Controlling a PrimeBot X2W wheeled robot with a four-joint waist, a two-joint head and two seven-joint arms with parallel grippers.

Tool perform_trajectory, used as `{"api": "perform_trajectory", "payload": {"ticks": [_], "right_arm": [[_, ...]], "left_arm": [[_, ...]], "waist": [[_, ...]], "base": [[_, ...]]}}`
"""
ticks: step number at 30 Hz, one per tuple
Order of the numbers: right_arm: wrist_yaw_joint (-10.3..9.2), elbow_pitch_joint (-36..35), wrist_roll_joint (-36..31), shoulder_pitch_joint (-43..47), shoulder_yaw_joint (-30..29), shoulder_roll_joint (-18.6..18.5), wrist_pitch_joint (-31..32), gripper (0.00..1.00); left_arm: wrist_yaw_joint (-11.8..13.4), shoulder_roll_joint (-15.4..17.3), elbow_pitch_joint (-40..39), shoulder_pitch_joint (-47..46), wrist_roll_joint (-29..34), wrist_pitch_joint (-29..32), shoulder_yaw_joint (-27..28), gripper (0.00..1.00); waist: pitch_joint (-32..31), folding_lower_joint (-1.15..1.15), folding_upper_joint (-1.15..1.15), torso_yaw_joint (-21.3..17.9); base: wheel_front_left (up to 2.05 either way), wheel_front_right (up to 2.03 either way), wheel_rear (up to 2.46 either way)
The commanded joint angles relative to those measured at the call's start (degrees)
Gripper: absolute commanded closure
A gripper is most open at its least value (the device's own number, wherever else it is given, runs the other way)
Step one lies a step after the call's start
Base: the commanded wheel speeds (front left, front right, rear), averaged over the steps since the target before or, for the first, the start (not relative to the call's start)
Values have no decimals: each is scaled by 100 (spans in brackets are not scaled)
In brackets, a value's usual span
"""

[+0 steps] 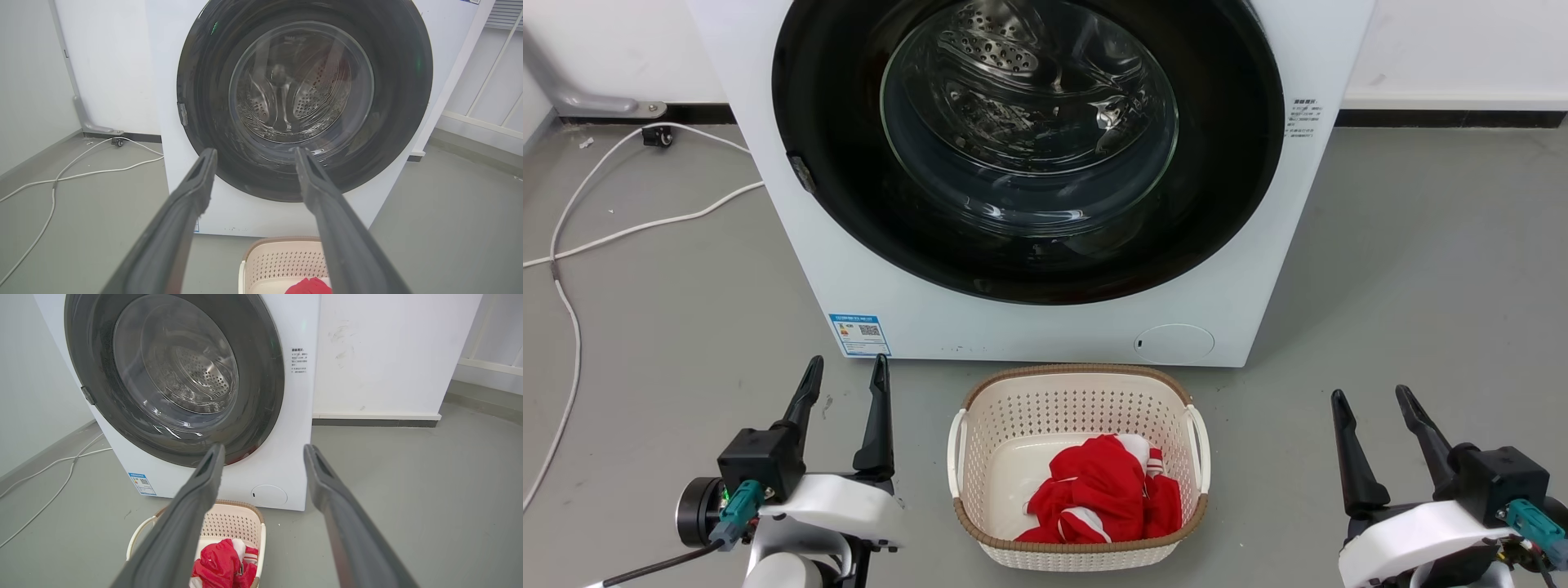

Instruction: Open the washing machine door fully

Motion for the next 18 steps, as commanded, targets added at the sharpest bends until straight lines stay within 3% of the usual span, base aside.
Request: {"api": "perform_trajectory", "payload": {"ticks": [1, 18], "right_arm": [[-2, -65, -123, 27, -13, 20, -33, 0], [-3, -55, -684, 78, -21, 33, -190, 0]], "left_arm": [[28, 2, -11, -38, 113, -43, -9, 0], [13, -77, 40, -51, 889, -233, 17, 0]], "waist": [[1, 0, 0, -1], [25, -1, 0, 9]], "base": [[0, 0, 0], [0, 0, 0]]}}
